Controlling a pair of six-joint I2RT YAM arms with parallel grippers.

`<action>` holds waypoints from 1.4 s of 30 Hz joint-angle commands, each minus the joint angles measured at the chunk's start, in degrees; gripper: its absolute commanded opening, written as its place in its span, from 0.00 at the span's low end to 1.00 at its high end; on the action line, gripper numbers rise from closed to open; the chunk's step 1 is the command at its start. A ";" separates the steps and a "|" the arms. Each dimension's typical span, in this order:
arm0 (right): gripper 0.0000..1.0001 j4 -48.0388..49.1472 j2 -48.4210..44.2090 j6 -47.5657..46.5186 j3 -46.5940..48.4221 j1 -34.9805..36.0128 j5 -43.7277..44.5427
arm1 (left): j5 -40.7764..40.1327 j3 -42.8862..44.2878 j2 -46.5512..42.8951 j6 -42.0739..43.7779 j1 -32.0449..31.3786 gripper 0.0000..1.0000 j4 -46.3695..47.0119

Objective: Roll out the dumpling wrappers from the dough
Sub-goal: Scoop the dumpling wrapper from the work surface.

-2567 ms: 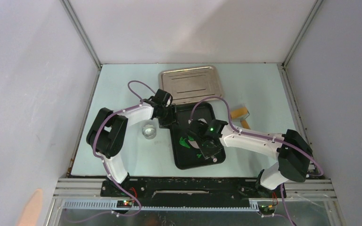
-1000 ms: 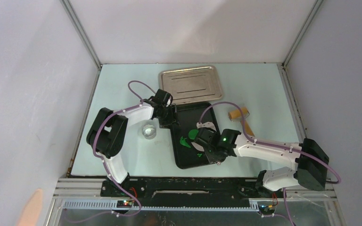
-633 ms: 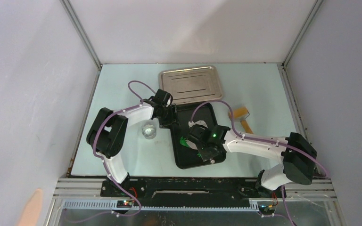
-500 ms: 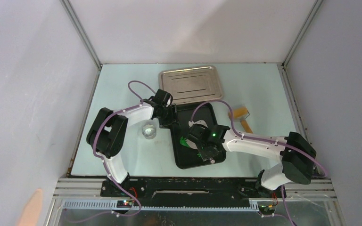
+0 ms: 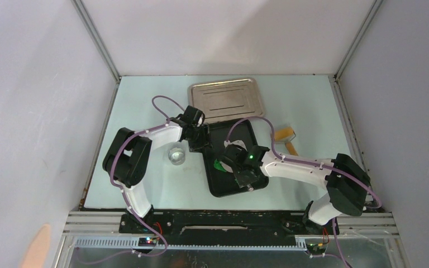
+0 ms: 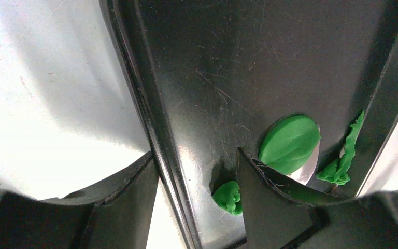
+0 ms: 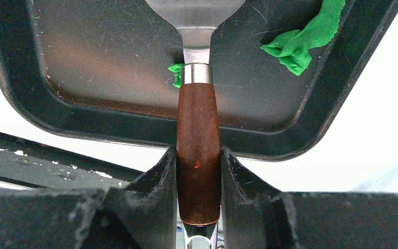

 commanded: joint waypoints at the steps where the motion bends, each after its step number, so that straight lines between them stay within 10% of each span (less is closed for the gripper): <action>1: 0.00 3.42 1.98 0.72 2.06 -0.68 5.57 | 0.03 -0.49 2.01 1.14 -0.98 0.61 -1.54; 29: 0.00 14.11 -0.91 -2.52 0.21 3.34 14.99 | -0.17 -1.55 1.04 1.33 -1.34 0.61 -1.34; 42: 0.00 4.32 -0.92 0.60 0.17 -3.28 -2.46 | -0.27 -0.68 1.04 1.94 -1.34 0.60 -2.34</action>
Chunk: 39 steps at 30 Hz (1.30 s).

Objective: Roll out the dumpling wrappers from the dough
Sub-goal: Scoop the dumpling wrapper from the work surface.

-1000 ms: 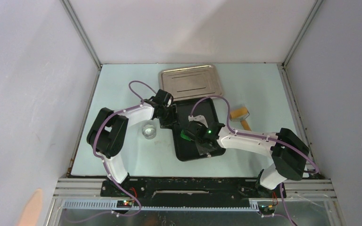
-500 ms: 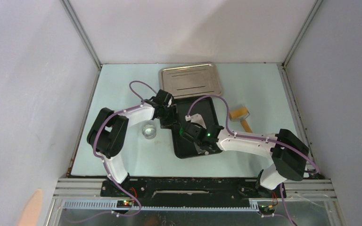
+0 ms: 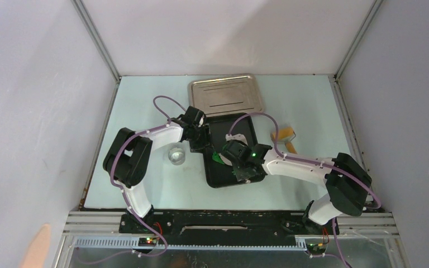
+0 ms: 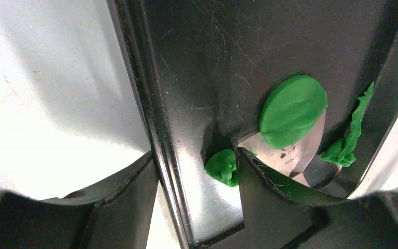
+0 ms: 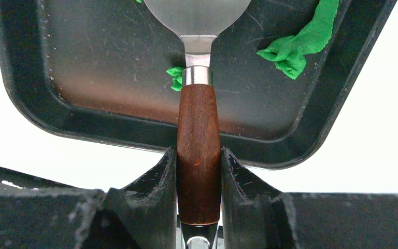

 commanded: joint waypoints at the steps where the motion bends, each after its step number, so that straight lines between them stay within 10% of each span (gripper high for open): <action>1: 0.00 -5.86 -0.23 2.19 2.46 -1.91 -7.51 | -0.52 -0.43 1.18 1.94 -0.64 0.61 -2.81; 39: 0.00 5.68 10.22 -7.89 7.52 -5.00 -7.28 | -0.12 -0.77 1.74 2.24 -0.82 0.61 -2.68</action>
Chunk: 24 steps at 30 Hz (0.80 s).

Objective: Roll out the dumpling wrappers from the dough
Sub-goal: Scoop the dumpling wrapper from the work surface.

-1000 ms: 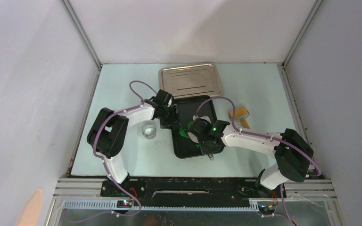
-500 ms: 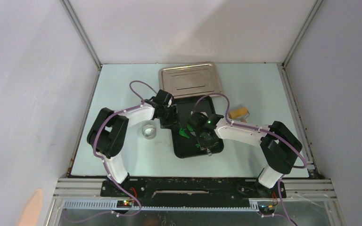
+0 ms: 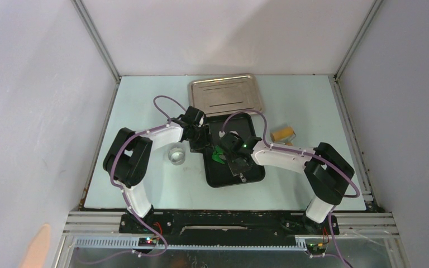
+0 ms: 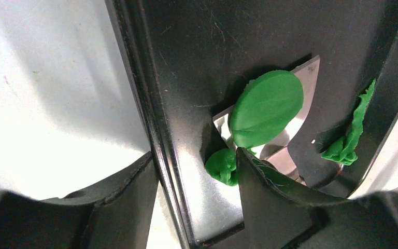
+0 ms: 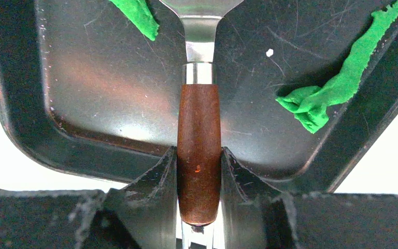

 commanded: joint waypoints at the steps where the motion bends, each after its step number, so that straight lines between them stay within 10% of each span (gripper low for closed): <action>1: 0.00 4.55 0.68 -1.51 2.14 0.10 0.24 | -0.23 -0.82 1.60 1.88 -0.78 0.61 -2.80; 24: 0.00 -0.67 -10.67 -10.88 6.61 -7.31 5.85 | -0.94 11.10 -12.30 3.83 0.32 0.62 -13.74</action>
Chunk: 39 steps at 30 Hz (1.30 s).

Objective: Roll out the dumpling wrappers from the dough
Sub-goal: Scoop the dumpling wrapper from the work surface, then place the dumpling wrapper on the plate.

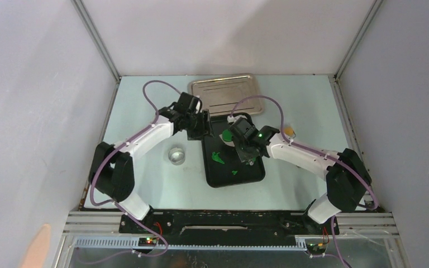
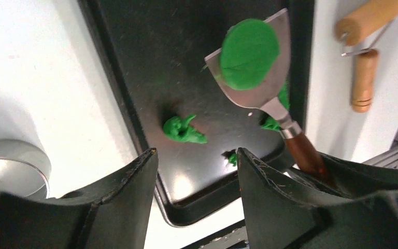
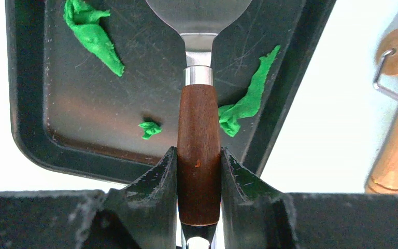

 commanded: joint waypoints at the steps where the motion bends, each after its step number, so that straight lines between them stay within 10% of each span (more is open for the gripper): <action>1: 0.00 1.20 -2.82 -4.41 5.59 -2.60 1.98 | -0.75 5.75 -1.67 2.63 1.23 0.62 -3.97; 20: 0.00 0.21 24.37 -17.57 39.92 -17.65 -6.05 | 12.03 48.63 26.52 -0.01 12.03 0.60 -8.34; 27: 0.00 3.16 27.49 -18.30 41.85 -18.78 -10.05 | 29.00 39.22 30.90 -22.16 12.03 0.55 23.56; 39: 0.00 5.01 29.03 -17.01 41.59 -20.33 -10.93 | 32.46 34.69 35.94 -39.43 11.99 0.41 41.11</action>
